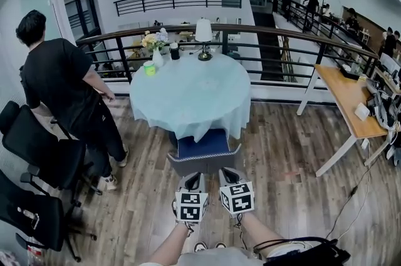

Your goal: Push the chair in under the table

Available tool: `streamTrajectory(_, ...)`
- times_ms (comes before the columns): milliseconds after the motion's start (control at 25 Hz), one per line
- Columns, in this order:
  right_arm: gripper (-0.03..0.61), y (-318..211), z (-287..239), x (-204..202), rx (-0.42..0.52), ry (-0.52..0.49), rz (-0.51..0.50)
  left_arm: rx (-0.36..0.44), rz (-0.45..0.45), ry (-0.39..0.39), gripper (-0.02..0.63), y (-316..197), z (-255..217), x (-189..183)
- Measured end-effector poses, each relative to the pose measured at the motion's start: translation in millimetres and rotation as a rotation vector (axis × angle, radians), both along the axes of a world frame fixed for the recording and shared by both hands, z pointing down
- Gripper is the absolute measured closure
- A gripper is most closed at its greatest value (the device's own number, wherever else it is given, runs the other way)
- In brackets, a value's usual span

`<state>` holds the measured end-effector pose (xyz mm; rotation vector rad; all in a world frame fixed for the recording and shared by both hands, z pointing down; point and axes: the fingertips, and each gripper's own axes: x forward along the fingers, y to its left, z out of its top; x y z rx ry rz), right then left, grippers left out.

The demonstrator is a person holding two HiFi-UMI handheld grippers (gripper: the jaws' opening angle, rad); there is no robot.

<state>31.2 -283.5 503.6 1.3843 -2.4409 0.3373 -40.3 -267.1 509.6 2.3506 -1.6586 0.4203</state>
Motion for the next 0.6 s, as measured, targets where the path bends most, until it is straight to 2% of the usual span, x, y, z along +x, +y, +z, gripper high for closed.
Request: streamTrajectory(600,0.563,12,7,-3,-0.014,0.023,-0.005,-0.005,-0.031,0.013,0.611,10,4,-10)
